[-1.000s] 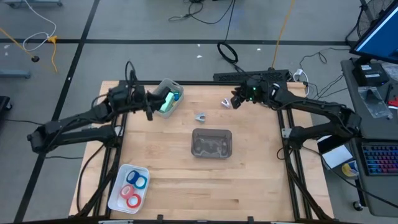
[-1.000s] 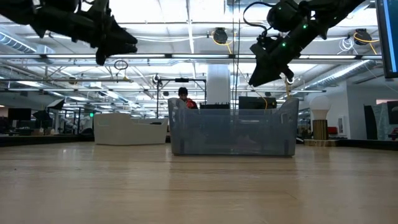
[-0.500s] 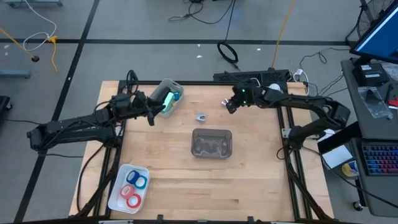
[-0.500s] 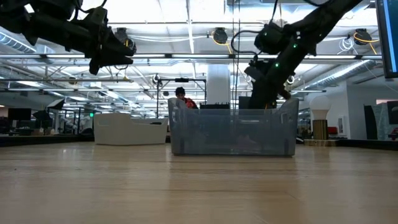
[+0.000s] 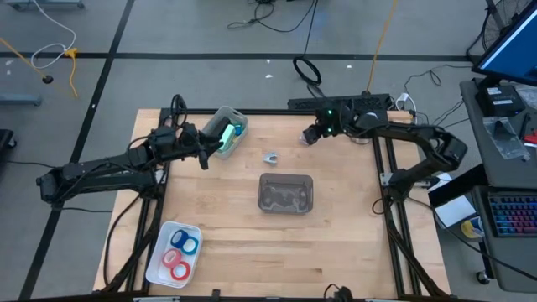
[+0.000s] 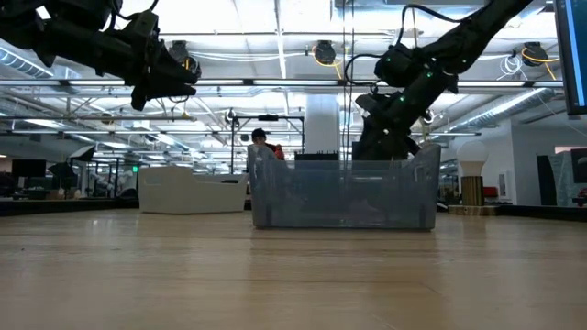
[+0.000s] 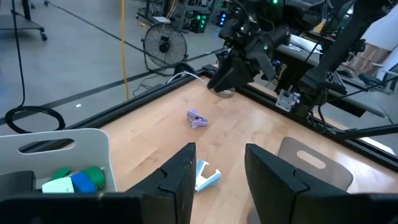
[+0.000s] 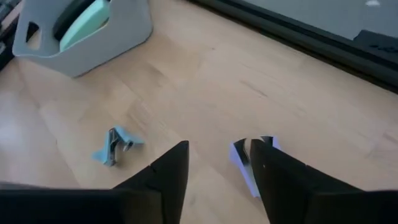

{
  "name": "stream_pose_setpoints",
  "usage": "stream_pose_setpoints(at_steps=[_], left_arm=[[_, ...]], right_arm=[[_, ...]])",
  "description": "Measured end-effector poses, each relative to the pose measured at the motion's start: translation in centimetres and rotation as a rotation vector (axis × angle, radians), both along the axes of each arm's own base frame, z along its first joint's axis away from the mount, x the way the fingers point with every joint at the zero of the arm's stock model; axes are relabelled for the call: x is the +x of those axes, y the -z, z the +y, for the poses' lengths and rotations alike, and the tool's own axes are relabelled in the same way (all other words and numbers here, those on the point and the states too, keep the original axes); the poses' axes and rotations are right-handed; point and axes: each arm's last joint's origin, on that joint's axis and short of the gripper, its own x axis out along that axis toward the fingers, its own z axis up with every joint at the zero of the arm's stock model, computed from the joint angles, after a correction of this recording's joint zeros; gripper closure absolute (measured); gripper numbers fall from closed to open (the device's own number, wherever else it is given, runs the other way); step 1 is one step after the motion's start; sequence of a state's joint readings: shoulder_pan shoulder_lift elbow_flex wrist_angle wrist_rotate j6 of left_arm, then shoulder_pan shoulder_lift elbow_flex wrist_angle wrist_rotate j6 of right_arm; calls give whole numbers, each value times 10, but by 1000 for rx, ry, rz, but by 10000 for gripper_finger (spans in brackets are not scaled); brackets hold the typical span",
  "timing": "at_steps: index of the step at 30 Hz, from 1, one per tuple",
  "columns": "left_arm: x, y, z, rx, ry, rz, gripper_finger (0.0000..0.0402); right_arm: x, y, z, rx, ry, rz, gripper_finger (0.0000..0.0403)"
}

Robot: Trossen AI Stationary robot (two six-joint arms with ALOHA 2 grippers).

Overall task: Pick and place Stapler, Stapler remover, tape
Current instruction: Put the purple staple remover into the black bin

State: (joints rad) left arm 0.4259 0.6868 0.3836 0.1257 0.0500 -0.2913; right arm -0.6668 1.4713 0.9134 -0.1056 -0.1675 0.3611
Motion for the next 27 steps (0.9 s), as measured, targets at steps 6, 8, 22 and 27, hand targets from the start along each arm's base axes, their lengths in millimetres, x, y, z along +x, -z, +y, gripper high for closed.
stream_pose_setpoints(at_steps=[6, 8, 22, 27], left_arm=[[0, 0, 0, 0, 0, 1, 265], [0, 0, 0, 0, 0, 1, 266], [-1, 3, 0, -12, 1, 28, 266], [0, 3, 0, -10, 2, 26, 265]], right_arm=[[13, -17, -11, 26, -59, 97, 218], [21, -21, -18, 28, -64, 127, 218], [36, 20, -40, 195, 7, 374, 218], [38, 29, -43, 210, 9, 391, 218]])
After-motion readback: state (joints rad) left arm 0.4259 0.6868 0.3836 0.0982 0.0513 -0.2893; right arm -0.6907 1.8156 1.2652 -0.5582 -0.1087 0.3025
